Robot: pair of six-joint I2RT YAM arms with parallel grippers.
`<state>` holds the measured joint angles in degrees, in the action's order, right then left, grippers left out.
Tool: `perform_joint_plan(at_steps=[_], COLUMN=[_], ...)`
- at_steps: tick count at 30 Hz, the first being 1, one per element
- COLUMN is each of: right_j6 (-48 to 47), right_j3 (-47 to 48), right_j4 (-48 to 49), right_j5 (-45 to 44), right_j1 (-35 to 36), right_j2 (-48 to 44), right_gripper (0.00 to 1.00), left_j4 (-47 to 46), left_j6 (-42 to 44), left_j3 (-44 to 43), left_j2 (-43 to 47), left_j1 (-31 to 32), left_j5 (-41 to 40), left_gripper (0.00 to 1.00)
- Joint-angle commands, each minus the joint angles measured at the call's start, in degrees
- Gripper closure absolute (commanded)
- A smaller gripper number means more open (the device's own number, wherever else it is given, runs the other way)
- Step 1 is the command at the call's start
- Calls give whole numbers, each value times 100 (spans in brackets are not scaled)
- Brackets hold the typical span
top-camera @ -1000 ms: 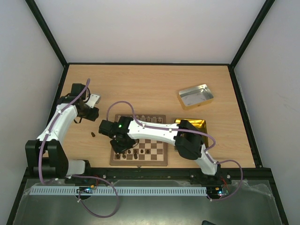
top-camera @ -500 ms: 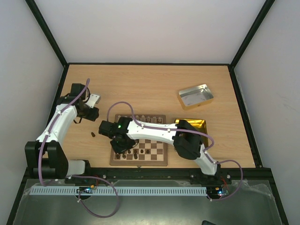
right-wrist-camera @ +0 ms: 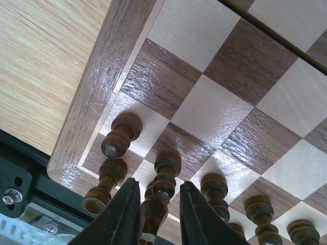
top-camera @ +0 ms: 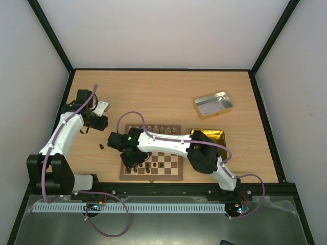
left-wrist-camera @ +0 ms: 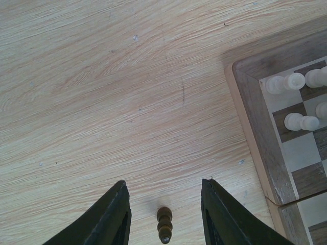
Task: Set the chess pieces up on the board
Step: Adjust the chess piece on the chessboard.
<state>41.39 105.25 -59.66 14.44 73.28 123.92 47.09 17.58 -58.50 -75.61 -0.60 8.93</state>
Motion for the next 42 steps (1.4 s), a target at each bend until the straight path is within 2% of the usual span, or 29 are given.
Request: perform_joint_plan(at_steps=[1,42], right_j6=[14,123], right_j3=[-57,-359], right_j4=[-15,253], right_j5=[-29,59], right_j1=[20,-138], right_j2=[91,21], right_gripper=[79,83], left_j4=[147,155], left_j6=[26,43], left_j3=[-190,-205], left_j2=[88,73], left_j1=[16,16], left_j5=[98,214], left_gripper=[60,60])
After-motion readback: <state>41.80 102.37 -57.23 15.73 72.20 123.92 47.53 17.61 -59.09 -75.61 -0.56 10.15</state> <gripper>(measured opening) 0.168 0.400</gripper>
